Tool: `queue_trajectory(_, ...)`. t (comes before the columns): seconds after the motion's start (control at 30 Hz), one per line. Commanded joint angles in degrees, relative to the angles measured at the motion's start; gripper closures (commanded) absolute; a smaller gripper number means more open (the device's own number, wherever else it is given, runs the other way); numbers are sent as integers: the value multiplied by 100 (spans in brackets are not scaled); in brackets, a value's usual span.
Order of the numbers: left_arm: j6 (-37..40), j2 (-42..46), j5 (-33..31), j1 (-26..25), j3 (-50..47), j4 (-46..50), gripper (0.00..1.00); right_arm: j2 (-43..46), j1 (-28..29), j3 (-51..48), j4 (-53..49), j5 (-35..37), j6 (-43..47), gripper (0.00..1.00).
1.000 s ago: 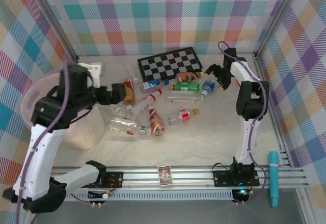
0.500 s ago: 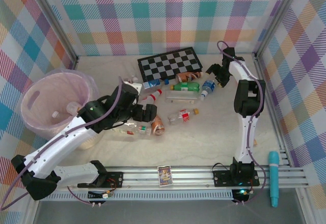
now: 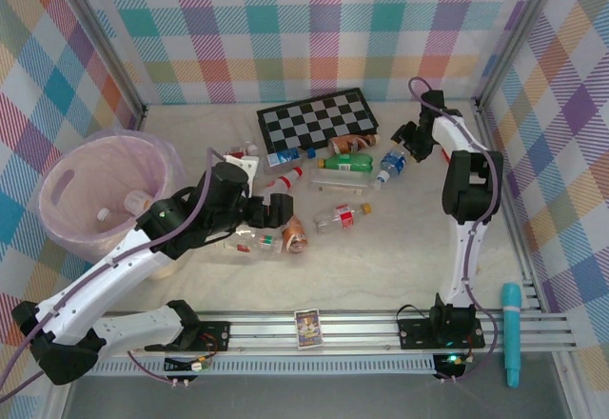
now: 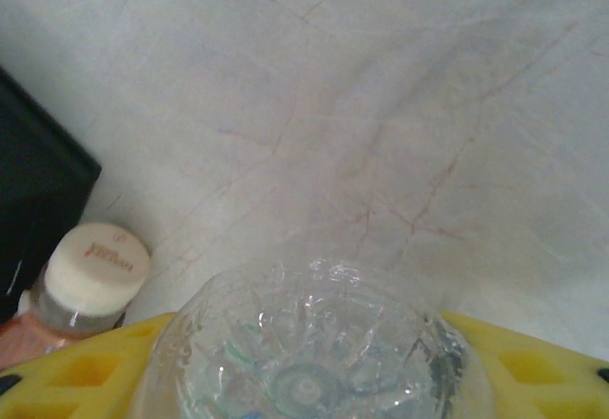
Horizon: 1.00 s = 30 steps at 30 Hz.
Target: Put the plastic bottles in the bin
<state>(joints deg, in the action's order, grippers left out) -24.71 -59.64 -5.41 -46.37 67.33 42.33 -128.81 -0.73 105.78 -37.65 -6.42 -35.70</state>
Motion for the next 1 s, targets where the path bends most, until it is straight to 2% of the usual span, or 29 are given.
queue_trajectory(0.0,-70,-5,288,-33,-93,-390,0,640,-64,-259,125,-33,200,43)
queue_trajectory(0.2,-45,-196,922,-30,-159,-1107,0,1726,-26,-1189,568,-847,454,45)
queue_trajectory(0.23,-51,-262,1050,-31,-138,-1180,0,1950,-22,-1410,748,-1121,482,45)
queue_trajectory(0.37,-54,-540,1590,-21,-126,-1704,0,2808,98,-2253,1484,-3012,414,44)
queue_trajectory(0.43,-85,-707,1728,-23,-101,-1921,0,3141,314,-2449,1523,-3509,424,44)
queue_trajectory(0.57,-176,-1087,1801,-33,49,-2075,0,3707,922,-2555,911,-3507,759,43)
queue_trajectory(0.8,-715,-1579,2166,-57,-136,-3056,0,4369,1787,-3195,1378,-3451,327,43)
queue_trajectory(0.97,-928,-1772,2297,-104,-263,-3619,0,4547,2161,-3449,1768,-3385,-39,42)
